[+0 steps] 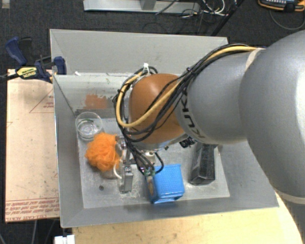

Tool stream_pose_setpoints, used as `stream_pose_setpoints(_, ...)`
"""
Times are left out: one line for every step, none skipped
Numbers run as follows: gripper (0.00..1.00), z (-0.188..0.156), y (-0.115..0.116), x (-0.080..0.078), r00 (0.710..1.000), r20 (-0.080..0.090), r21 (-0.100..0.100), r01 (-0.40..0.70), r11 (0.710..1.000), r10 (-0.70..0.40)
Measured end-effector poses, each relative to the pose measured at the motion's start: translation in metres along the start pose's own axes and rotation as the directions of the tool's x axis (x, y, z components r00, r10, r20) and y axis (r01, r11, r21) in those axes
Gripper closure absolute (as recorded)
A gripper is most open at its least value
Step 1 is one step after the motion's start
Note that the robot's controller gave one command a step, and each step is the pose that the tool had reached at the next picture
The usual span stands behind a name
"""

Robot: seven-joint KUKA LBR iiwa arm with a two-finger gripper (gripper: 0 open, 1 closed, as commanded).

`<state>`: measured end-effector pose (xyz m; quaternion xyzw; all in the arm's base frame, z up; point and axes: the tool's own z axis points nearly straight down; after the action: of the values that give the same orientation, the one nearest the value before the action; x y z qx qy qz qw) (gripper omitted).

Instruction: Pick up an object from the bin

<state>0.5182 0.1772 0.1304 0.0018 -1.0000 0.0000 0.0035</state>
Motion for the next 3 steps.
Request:
stream_pose_setpoints(0.0, -0.004, -0.001, -0.002, 1.0, 0.007, -0.001, -0.004, 1.0, 0.004)
stream_pose_setpoints(0.0, 0.052, 0.035, -0.033, 1.0, 0.01, -0.003, 0.012, 1.0, -0.012)
stream_pose_setpoints(0.0, 0.063, 0.037, -0.033, 1.0, 0.003, 0.0, 0.004, 1.0, -0.004)
